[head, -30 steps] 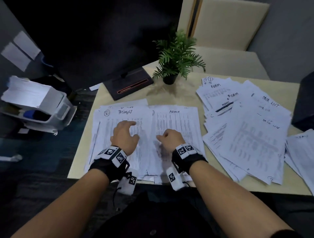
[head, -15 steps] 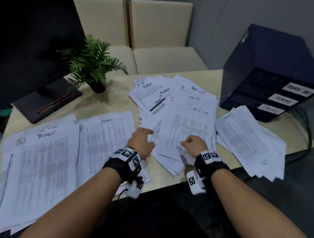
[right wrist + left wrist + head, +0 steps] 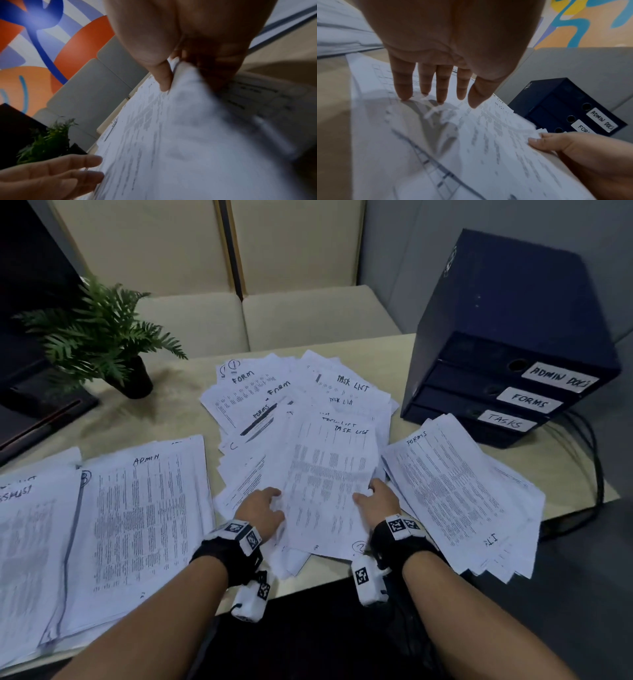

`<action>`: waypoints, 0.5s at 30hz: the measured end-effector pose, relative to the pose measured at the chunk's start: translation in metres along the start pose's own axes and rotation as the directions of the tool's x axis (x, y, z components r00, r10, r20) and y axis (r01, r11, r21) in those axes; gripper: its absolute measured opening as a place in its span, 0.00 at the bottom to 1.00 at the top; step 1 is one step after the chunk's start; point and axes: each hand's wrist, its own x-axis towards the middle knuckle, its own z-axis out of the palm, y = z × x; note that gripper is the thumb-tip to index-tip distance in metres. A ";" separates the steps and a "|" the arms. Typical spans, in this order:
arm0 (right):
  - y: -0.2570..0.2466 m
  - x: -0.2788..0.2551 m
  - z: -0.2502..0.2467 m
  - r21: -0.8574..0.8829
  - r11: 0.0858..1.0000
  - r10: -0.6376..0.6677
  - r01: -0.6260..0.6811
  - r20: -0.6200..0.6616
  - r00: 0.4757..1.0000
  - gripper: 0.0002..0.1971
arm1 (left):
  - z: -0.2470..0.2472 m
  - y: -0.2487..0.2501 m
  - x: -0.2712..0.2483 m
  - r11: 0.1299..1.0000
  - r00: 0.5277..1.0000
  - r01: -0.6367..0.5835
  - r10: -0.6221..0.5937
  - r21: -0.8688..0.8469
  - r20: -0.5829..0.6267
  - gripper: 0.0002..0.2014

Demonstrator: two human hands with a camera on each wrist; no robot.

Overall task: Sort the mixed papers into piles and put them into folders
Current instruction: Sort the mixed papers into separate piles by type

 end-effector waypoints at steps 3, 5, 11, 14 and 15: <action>0.005 0.006 -0.009 -0.043 0.999 -0.034 0.031 -0.060 0.998 0.05 | -0.004 -0.004 0.004 0.999 1.000 0.009 -0.010 -0.031 -0.020 0.23; 0.010 0.008 -0.015 -0.045 0.998 -0.044 0.040 -0.093 0.995 0.10 | -0.007 -0.006 0.006 0.999 0.999 0.020 -0.022 -0.040 -0.033 0.22; 0.013 0.013 -0.028 -0.031 0.996 -0.094 0.090 -0.206 0.974 0.11 | -0.006 -0.007 0.011 0.998 0.998 0.018 -0.022 -0.064 -0.060 0.21; 0.012 0.013 -0.038 -0.023 0.994 -0.110 0.108 -0.257 0.960 0.05 | -0.006 -0.010 0.014 0.997 0.997 0.027 -0.032 -0.077 -0.066 0.19; 0.010 0.011 -0.042 0.042 0.992 -0.104 0.118 -0.243 0.965 0.03 | -0.007 -0.009 0.015 0.995 0.997 0.033 -0.039 -0.090 -0.066 0.18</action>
